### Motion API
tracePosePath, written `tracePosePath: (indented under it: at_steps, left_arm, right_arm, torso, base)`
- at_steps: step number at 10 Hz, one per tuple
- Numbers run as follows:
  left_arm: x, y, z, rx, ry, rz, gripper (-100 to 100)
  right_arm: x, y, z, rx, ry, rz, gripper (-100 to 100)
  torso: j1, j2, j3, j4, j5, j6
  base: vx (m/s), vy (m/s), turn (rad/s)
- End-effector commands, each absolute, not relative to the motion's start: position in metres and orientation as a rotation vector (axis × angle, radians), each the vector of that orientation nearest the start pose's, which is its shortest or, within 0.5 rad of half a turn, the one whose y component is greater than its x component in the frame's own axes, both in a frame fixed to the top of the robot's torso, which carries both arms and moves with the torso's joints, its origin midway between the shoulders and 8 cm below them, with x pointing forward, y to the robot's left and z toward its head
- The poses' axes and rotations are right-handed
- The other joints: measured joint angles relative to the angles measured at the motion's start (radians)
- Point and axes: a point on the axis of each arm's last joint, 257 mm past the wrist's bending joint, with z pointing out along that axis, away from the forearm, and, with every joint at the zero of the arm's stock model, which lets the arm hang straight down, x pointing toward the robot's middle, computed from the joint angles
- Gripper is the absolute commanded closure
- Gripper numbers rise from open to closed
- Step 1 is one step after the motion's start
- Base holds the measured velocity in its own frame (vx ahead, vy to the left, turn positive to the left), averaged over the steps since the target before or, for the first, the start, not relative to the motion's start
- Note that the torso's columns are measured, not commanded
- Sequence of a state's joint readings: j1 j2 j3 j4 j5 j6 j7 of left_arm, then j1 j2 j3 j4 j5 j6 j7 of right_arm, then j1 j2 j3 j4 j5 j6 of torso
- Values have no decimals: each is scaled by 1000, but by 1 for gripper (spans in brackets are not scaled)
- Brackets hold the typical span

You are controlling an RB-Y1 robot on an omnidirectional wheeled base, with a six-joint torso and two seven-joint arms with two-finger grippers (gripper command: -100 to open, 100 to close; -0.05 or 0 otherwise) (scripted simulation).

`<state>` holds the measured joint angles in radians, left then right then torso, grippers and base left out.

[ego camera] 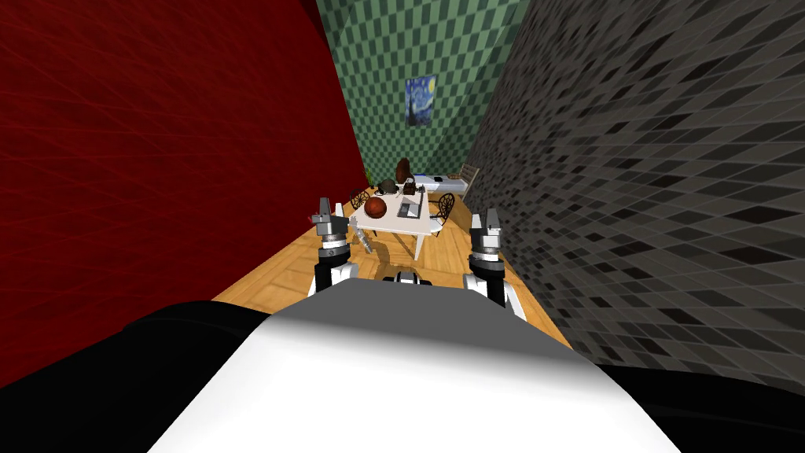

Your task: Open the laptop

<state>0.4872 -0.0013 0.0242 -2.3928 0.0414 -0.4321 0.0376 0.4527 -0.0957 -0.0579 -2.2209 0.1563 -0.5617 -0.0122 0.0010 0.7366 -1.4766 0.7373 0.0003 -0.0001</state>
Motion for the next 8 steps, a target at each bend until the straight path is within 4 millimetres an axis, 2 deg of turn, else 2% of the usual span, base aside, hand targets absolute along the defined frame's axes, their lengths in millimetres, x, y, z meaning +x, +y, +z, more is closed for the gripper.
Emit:
tracePosePath:
  at_steps: [1, 4, 5, 7, 8]
  left_arm:
    - [329, 286, 66, -646, 536, -1359, 0]
    - [329, 286, 66, -646, 536, -1359, 0]
    - [329, 286, 66, -646, 536, -1359, 0]
    - [329, 286, 66, -646, 536, -1359, 0]
    - [329, 286, 66, -646, 536, -1359, 0]
  right_arm:
    - [370, -254, 9, 382, 825, 1114, -100]
    - [395, -241, -9, 289, 916, 1011, -100]
    - [395, -241, -9, 286, 916, 1006, -100]
    - [412, -232, -21, 213, 975, 927, -100]
    - [412, -232, -21, 209, 975, 919, -100]
  torso:
    - [-1, 1, 0, 0, 0, 0]
    - [-1, 2, 1, 1, 0, 0]
    - [0, 1, 0, 1, 0, 0]
    - [-2, 2, 1, 1, -1, 0]
    - [-1, 1, 1, 1, 0, 0]
  base:
    - [58, 93, -45]
    - [56, 106, -50]
    - [54, 90, -20]
    - [51, 89, -43]
    - [51, 77, -24]
